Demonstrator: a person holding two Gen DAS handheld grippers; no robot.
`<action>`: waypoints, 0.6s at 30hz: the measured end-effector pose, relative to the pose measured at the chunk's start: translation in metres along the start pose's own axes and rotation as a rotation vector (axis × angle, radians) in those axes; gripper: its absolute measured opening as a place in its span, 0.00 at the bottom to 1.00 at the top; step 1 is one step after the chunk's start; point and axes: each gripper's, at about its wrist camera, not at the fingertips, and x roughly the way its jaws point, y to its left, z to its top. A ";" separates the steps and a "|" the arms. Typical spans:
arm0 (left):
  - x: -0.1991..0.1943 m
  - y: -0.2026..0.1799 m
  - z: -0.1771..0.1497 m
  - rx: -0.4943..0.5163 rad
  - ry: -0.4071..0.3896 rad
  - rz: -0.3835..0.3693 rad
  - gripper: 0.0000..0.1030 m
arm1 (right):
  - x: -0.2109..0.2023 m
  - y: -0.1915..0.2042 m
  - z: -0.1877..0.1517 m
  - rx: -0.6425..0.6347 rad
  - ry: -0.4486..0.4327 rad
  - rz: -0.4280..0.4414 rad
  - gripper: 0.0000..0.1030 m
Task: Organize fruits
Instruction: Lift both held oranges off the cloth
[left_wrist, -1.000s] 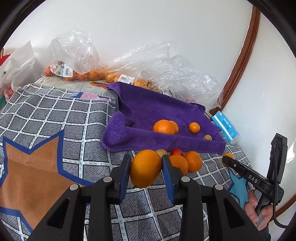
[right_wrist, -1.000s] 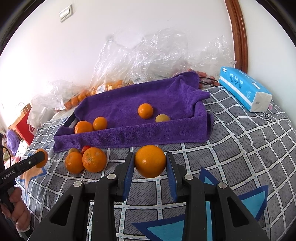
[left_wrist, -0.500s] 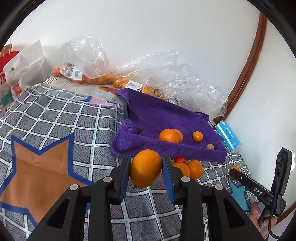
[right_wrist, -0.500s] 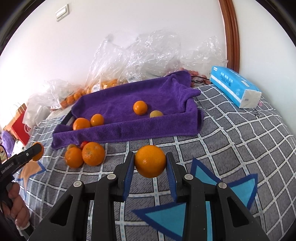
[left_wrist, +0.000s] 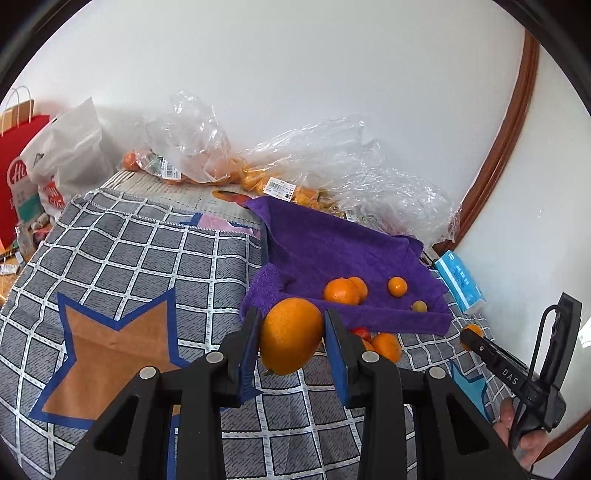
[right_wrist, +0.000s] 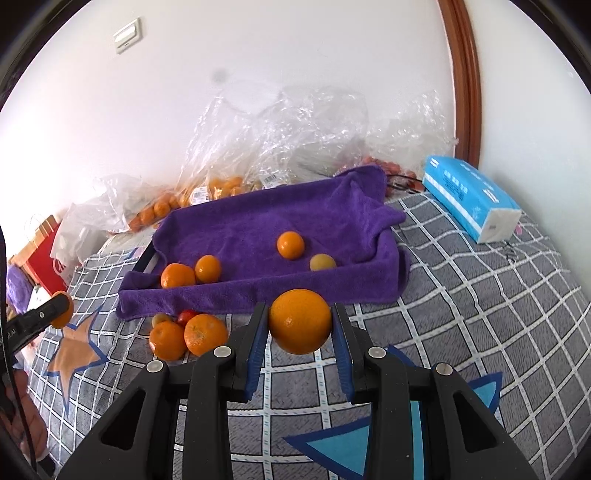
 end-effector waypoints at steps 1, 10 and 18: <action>-0.001 0.001 0.002 -0.004 0.000 0.001 0.31 | 0.000 0.002 0.001 -0.008 -0.003 -0.004 0.33; -0.004 0.006 0.009 -0.041 -0.001 0.008 0.31 | -0.014 0.020 0.006 -0.053 -0.032 0.004 0.33; -0.008 0.005 0.010 -0.032 -0.013 0.012 0.31 | -0.016 0.024 0.008 -0.029 -0.021 0.013 0.33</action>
